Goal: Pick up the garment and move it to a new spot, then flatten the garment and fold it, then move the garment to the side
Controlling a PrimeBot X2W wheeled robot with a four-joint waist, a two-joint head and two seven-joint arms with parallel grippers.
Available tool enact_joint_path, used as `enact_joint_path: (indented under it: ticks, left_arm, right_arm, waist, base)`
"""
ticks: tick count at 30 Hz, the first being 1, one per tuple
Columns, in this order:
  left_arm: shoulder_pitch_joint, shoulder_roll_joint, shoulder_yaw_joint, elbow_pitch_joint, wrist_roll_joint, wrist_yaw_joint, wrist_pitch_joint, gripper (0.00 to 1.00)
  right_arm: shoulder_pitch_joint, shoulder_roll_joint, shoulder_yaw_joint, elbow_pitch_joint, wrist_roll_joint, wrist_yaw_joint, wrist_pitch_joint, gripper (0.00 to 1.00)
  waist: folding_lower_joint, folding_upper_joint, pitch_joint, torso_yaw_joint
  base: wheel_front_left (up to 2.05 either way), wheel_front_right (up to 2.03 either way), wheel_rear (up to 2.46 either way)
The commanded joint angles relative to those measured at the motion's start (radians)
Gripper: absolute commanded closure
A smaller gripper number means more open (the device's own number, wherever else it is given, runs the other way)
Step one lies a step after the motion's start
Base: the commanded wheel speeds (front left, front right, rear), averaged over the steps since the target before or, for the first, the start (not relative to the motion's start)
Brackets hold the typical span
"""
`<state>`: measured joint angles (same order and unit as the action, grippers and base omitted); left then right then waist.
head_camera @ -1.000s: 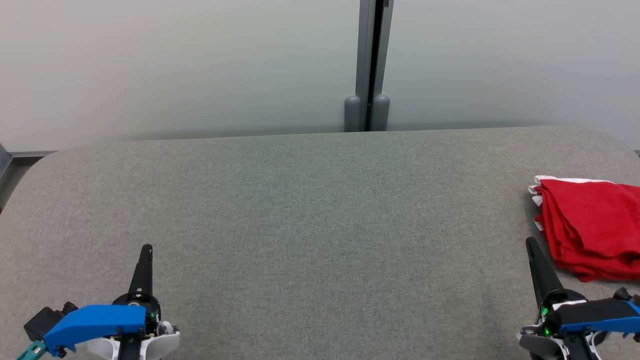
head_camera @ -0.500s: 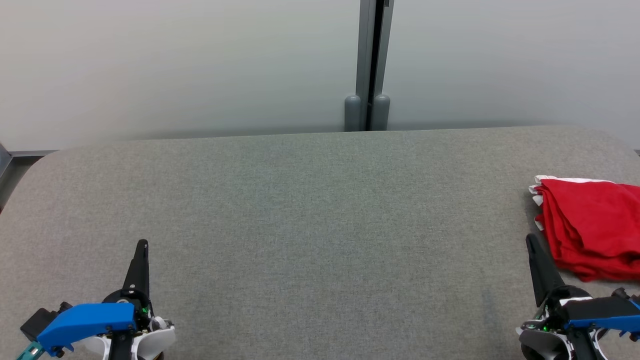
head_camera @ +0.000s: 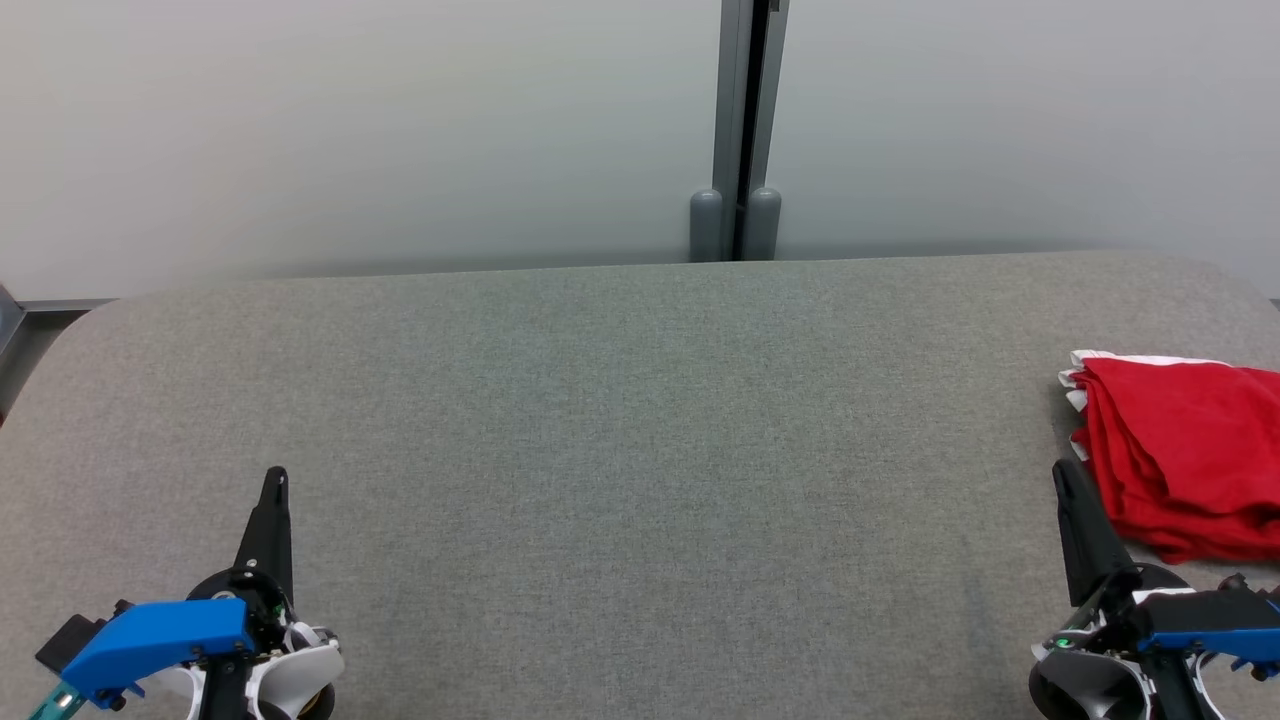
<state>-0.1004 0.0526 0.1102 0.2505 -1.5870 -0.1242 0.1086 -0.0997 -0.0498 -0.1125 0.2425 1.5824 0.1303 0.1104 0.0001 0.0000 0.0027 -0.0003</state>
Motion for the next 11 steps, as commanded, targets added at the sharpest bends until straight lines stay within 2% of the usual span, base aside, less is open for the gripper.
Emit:
enact_joint_path:
  ticks: [1,11]
  left_arm:
    - [-0.013,-0.003,0.004,-0.007,-0.017,-0.011,0.005,1.00]
    - [-0.013,-0.004,0.008,-0.008,-0.027,-0.009,0.009,1.00]
  right_arm:
    - [-0.014,-0.001,-0.003,0.003,0.019,0.001,0.004,1.00]
    - [-0.015,-0.001,-0.003,0.004,0.031,0.001,0.006,1.00]
  waist:
    - [-0.0001,0.0000,0.000,0.000]
    - [-0.0001,0.0000,0.000,0.000]
  base:
    - [0.00,0.00,0.00]
    - [0.00,0.00,0.00]
